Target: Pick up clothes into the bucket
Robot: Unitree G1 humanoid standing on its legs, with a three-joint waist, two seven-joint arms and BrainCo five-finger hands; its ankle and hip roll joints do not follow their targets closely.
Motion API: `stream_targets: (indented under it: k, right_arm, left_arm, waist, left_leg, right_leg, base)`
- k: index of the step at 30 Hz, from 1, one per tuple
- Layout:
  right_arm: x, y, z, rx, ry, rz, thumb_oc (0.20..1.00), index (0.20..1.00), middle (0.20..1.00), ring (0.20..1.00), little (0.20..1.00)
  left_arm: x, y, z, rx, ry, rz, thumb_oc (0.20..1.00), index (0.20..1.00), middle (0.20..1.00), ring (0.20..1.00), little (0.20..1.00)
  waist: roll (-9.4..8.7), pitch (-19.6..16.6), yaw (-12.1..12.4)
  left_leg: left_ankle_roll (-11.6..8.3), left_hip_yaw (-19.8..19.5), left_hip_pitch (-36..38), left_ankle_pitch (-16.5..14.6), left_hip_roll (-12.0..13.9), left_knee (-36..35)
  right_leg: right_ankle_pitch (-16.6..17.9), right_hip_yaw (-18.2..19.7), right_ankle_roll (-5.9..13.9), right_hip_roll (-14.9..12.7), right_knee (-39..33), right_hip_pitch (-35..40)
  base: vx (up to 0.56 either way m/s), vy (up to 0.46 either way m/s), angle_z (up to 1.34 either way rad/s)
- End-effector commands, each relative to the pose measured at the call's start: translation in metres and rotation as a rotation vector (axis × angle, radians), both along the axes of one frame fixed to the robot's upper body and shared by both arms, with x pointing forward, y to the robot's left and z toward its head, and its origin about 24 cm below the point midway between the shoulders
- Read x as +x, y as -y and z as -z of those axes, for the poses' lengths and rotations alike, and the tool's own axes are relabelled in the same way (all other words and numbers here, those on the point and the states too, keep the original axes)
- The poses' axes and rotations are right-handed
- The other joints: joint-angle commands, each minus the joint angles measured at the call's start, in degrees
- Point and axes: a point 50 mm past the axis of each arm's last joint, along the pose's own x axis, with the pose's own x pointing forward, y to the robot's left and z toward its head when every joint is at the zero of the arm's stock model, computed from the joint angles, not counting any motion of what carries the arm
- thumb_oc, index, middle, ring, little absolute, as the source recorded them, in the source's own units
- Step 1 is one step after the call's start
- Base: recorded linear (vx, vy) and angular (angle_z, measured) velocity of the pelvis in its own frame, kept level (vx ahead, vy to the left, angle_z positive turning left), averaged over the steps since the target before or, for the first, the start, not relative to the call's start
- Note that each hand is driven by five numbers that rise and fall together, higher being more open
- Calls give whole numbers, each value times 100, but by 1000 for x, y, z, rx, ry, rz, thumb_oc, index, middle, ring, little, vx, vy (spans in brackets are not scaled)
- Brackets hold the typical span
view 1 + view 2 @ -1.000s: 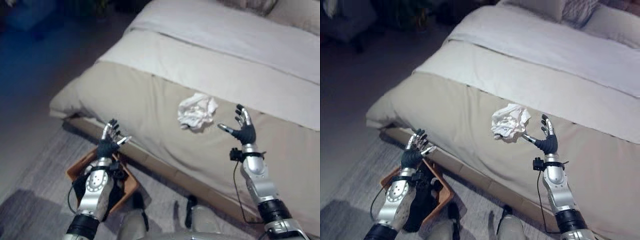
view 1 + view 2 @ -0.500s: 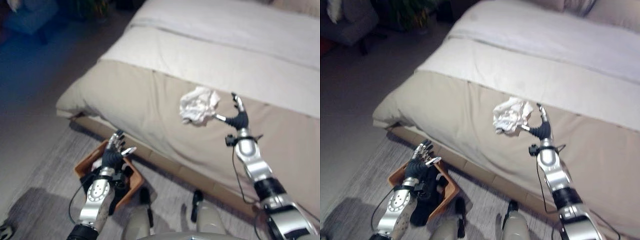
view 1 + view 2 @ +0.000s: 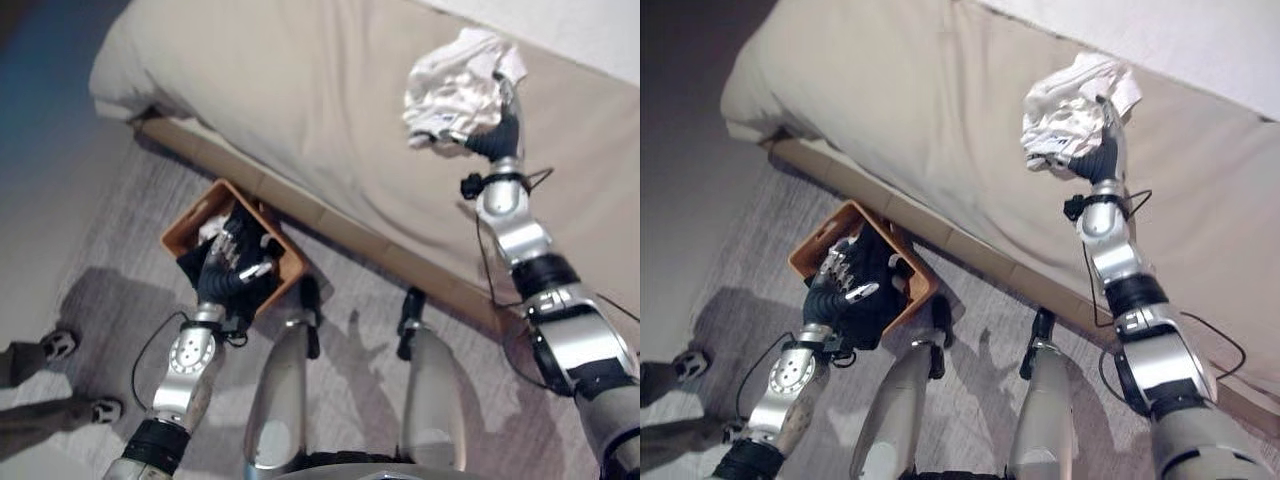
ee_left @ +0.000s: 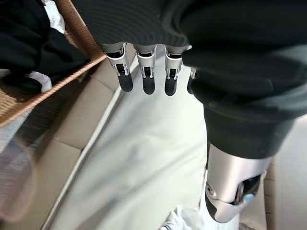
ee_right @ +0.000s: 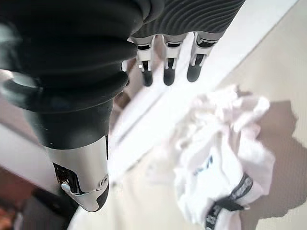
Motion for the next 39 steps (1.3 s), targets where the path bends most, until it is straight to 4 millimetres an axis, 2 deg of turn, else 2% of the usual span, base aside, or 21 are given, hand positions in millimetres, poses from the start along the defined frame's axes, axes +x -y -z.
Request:
stream_targets:
  k: [1,4,5,6,7,8,9,11,14,18,25,29,39]
  right_arm:
    - [6,3,-40,-106,65,74,1000,1000,1000,1000,1000]
    - [10,7,-60,-156,60,141,1000,1000,1000,1000,1000]
    - [10,7,-61,-156,61,141,1000,1000,1000,1000,1000]
    - [11,9,-67,-205,48,175,1000,1000,1000,1000,1000]
    - [11,6,-74,-249,53,186,1000,1000,1000,1000,1000]
    - [11,6,-75,-250,56,186,1000,1000,1000,1000,1000]
    - [12,8,-80,-286,47,219,1000,1000,1000,1000,1000]
    - [11,13,-86,-311,43,267,1000,1000,1000,1000,1000]
    - [11,23,-87,-289,8,316,1000,1000,1000,1000,1000]
    - [12,25,-90,-291,-8,339,1000,1000,1000,1000,1000]
    - [12,41,-79,-294,-129,384,1000,1000,1000,1000,1000]
    - [5,67,-72,-279,-213,456,1000,1000,1000,1000,1000]
    - [-8,98,-73,-169,-229,510,1000,1000,1000,1000,1000]
  left_arm:
    - [-13,-5,-21,14,113,11,1000,1000,1000,1000,1000]
    - [-13,-4,-27,10,134,13,1000,1000,1000,1000,1000]
    - [-12,-4,-27,10,135,13,1000,1000,1000,1000,1000]
    - [-13,-2,-30,8,144,17,1000,1000,1000,1000,1000]
    - [-12,-2,-30,11,144,15,1000,1000,1000,1000,1000]
    - [-12,-2,-31,10,148,15,1000,1000,1000,1000,1000]
    - [-12,1,-32,11,152,25,1000,1000,1000,1000,1000]
    - [-11,3,-34,8,157,25,1000,1000,1000,1000,1000]
    - [-10,5,-35,4,159,22,1000,1000,1000,1000,1000]
    - [-8,6,-39,-8,171,19,1000,1000,1000,1000,1000]
    - [-6,10,-39,-15,167,28,1000,1000,1000,1000,1000]
    - [-6,14,-39,-15,166,53,1000,1000,1000,1000,1000]
    - [-4,14,-39,-15,160,57,1000,1000,1000,1000,1000]
  waist:
    - [-117,-231,14]
    - [-81,-139,87]
    - [-79,-143,83]
    - [-73,-137,123]
    - [-70,-119,140]
    - [-64,-95,129]
    - [-66,-82,161]
    - [-56,-74,186]
    - [-22,-50,232]
    - [-6,-15,252]
    - [44,-12,293]
    - [171,-10,358]
    - [307,-9,420]
  left_leg:
    - [-73,-465,-273,-230,37,307]
    - [-71,-508,-564,-235,9,459]
    - [-71,-508,-579,-238,9,468]
    - [-109,-569,-668,-437,-1,598]
    - [-108,-591,-739,-445,-4,645]
    - [-65,-554,-813,-273,-11,617]
    - [-105,-606,-862,-476,-23,738]
    - [-99,-626,-996,-494,-45,832]
    - [-96,-636,-1074,-486,-69,848]
    - [-88,-648,-1111,-473,-87,827]
    - [-81,-685,-1252,-464,-130,823]
    - [-77,-694,-1294,-434,-178,774]
    - [-73,-709,-1322,-395,-236,701]
  right_leg:
    - [518,-1,429,-432,-123,54]
    - [463,-31,417,-451,84,-200]
    - [459,-28,416,-452,93,-216]
    - [257,5,465,-435,255,-287]
    - [228,9,460,-444,344,-367]
    - [380,-21,400,-459,291,-427]
    - [177,15,451,-455,438,-474]
    - [126,0,440,-476,555,-584]
    - [86,-22,434,-488,625,-658]
    - [69,-17,422,-474,647,-720]
    - [25,-16,408,-491,727,-888]
    - [13,-21,412,-533,764,-949]
    - [3,-21,437,-593,799,-1021]
  base:
    - [-58,-15,6]
    - [-33,-6,10]
    - [78,-9,16]
    - [81,-4,19]
    - [-3,12,20]
    - [13,10,17]
    - [13,0,7]
    - [52,-14,2]
    - [18,-2,5]
    - [5,2,4]
    - [-1,0,2]
    - [4,10,3]
    - [1,1,0]
